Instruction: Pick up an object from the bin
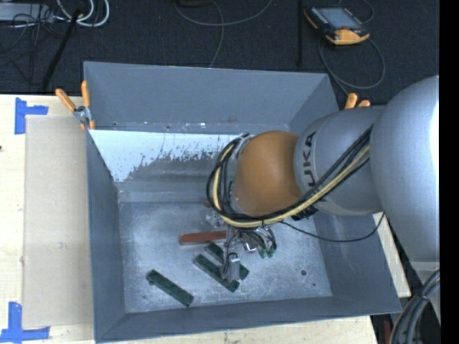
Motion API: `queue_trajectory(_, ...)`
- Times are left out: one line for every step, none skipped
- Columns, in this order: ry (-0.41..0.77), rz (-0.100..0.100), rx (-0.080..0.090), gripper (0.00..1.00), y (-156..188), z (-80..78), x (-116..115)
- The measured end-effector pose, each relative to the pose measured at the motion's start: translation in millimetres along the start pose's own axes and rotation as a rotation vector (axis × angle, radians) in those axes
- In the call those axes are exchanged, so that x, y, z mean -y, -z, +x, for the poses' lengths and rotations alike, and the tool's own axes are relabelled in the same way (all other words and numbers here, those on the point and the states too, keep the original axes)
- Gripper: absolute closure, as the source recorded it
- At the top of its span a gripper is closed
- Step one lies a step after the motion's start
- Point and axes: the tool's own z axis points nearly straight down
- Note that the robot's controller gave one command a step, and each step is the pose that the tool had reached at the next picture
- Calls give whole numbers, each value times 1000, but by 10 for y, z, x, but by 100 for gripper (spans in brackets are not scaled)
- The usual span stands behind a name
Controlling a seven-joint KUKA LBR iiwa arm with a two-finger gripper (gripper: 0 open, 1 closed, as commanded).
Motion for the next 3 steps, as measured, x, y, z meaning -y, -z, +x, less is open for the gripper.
queue_trajectory(-4,1,-1,100,50,-13,19)
queue_trajectory(55,2,14,100,1300,155,-89)
queue_trajectory(424,4,11,100,2194,336,130)
